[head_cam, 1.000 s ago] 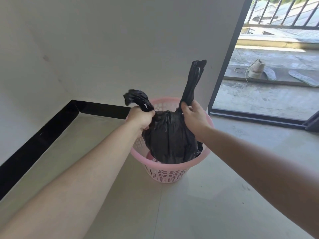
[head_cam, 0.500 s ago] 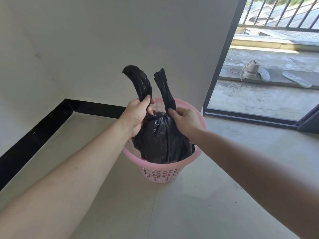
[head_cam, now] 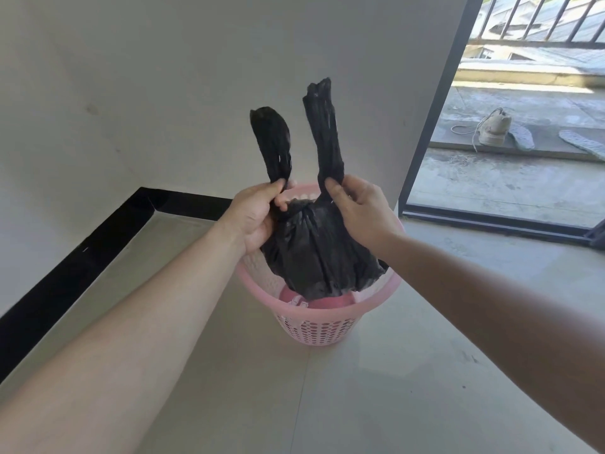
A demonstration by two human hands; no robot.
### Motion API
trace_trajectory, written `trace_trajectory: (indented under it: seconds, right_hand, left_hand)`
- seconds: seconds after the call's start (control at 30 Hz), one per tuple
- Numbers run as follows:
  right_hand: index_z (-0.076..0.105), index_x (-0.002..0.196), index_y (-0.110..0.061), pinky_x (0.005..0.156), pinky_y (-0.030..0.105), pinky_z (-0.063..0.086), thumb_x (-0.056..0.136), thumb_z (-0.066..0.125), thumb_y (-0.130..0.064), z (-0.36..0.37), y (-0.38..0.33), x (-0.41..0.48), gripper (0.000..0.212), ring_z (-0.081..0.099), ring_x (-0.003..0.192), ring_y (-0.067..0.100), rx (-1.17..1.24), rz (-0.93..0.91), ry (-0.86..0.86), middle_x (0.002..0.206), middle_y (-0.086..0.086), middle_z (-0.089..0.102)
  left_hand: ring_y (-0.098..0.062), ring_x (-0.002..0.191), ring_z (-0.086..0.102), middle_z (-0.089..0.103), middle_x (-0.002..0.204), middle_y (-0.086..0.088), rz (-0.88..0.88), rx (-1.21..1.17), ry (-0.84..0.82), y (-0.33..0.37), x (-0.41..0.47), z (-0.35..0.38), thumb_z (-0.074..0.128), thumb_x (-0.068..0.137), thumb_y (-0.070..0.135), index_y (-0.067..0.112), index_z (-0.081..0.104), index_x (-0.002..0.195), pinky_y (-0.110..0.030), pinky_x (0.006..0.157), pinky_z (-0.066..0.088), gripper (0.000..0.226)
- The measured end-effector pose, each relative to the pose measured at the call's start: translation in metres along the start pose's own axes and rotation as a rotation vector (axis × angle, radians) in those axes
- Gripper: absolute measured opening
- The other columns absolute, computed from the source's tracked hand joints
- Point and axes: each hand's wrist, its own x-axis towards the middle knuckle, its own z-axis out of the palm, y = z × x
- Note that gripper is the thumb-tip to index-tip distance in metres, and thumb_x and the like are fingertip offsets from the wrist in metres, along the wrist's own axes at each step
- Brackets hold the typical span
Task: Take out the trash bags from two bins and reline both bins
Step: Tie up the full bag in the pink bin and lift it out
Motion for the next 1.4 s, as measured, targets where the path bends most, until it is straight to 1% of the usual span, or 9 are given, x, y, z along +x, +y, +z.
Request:
trace_trajectory:
  seconds: [0.1, 0.27, 0.37, 0.5, 0.63, 0.8, 0.97, 1.2, 1.4]
  right_hand:
    - [0.070, 0.102, -0.027, 0.045, 0.009, 0.036, 0.102, 0.051, -0.039, -0.001, -0.008, -0.001, 0.022, 0.058, 0.060, 0.005, -0.193, -0.135, -0.073, 0.079, 0.000, 0.068]
    - [0.072, 0.117, -0.018, 0.064, 0.016, 0.028, 0.103, 0.051, -0.029, -0.006, -0.005, 0.001, 0.027, 0.054, 0.082, 0.015, -0.539, -0.415, -0.204, 0.099, 0.000, 0.066]
    - [0.075, 0.104, -0.020, 0.068, 0.026, 0.041, 0.101, 0.054, -0.033, -0.003, -0.001, 0.003, 0.024, 0.051, 0.071, 0.014, -0.617, -0.413, -0.292, 0.082, -0.006, 0.062]
    - [0.078, 0.090, -0.020, 0.074, 0.033, 0.057, 0.093, 0.065, -0.045, -0.002, -0.002, 0.004, 0.028, 0.069, 0.071, 0.015, -0.347, -0.130, -0.333, 0.078, -0.006, 0.075]
    - [0.079, 0.097, -0.024, 0.094, 0.035, 0.057, 0.087, 0.071, -0.049, -0.009, 0.006, 0.002, 0.028, 0.074, 0.090, 0.017, -0.029, 0.127, -0.491, 0.093, -0.004, 0.078]
    - [0.080, 0.092, -0.031, 0.095, 0.043, 0.055, 0.088, 0.069, -0.050, -0.002, 0.016, 0.003, 0.022, 0.074, 0.089, 0.017, -0.168, 0.059, -0.385, 0.089, -0.005, 0.078]
    - [0.076, 0.102, -0.013, 0.079, 0.035, 0.056, 0.092, 0.060, -0.055, -0.009, 0.011, 0.006, 0.046, 0.067, 0.081, 0.027, -0.045, 0.203, -0.429, 0.093, 0.004, 0.074]
    - [0.053, 0.138, -0.021, 0.099, 0.041, 0.051, 0.084, 0.051, -0.075, -0.011, -0.015, 0.019, 0.077, 0.063, 0.113, 0.019, 0.535, 0.328, -0.302, 0.119, 0.001, 0.067]
    - [0.063, 0.109, -0.007, 0.074, 0.036, 0.055, 0.102, 0.052, -0.015, 0.007, -0.045, 0.020, 0.015, 0.061, 0.068, 0.017, 0.950, 0.288, -0.049, 0.069, 0.003, 0.055]
  left_hand:
    - [-0.012, 0.061, 0.038, 0.041, 0.062, 0.001, -0.086, 0.029, -0.182, 0.003, 0.001, -0.007, 0.048, 0.087, 0.005, 0.010, 0.056, 0.088, -0.024, 0.074, 0.040, 0.010]
    - [-0.024, 0.108, 0.063, 0.066, 0.115, -0.013, -0.105, 0.291, -0.474, 0.006, -0.008, -0.015, 0.052, 0.089, -0.002, -0.005, 0.057, 0.126, -0.036, 0.101, 0.048, 0.038]
    - [-0.028, 0.097, 0.060, 0.061, 0.101, -0.015, -0.117, 0.312, -0.439, 0.001, -0.008, -0.019, 0.067, 0.089, 0.017, -0.007, 0.059, 0.114, -0.036, 0.099, 0.050, 0.035]
    - [-0.008, 0.058, 0.035, 0.048, 0.059, 0.005, -0.035, 0.138, -0.233, -0.003, -0.004, -0.014, 0.061, 0.090, 0.027, 0.010, 0.064, 0.083, -0.016, 0.064, 0.043, 0.018]
    - [-0.006, 0.055, 0.040, 0.046, 0.067, 0.002, -0.054, 0.048, -0.213, 0.001, -0.003, -0.012, 0.052, 0.099, 0.030, 0.003, 0.067, 0.103, -0.015, 0.063, 0.048, 0.031]
    - [-0.005, 0.056, 0.045, 0.056, 0.066, 0.006, -0.077, 0.239, -0.360, 0.000, -0.012, -0.007, 0.058, 0.086, 0.040, 0.007, 0.064, 0.110, -0.017, 0.065, 0.047, 0.042]
    - [-0.004, 0.060, 0.039, 0.058, 0.083, 0.004, -0.081, 0.283, -0.343, 0.002, -0.009, -0.010, 0.060, 0.090, 0.024, 0.012, 0.072, 0.101, -0.012, 0.060, 0.045, 0.020]
    - [-0.008, 0.063, 0.050, 0.048, 0.064, 0.005, -0.224, 0.402, -0.479, -0.001, -0.015, -0.003, 0.055, 0.096, 0.034, 0.024, 0.070, 0.083, -0.019, 0.056, 0.043, 0.022]
    - [-0.009, 0.062, 0.057, 0.058, 0.071, 0.003, -0.258, 0.253, -0.368, -0.013, -0.009, 0.000, 0.063, 0.090, 0.038, 0.021, 0.062, 0.104, -0.023, 0.062, 0.046, 0.022]
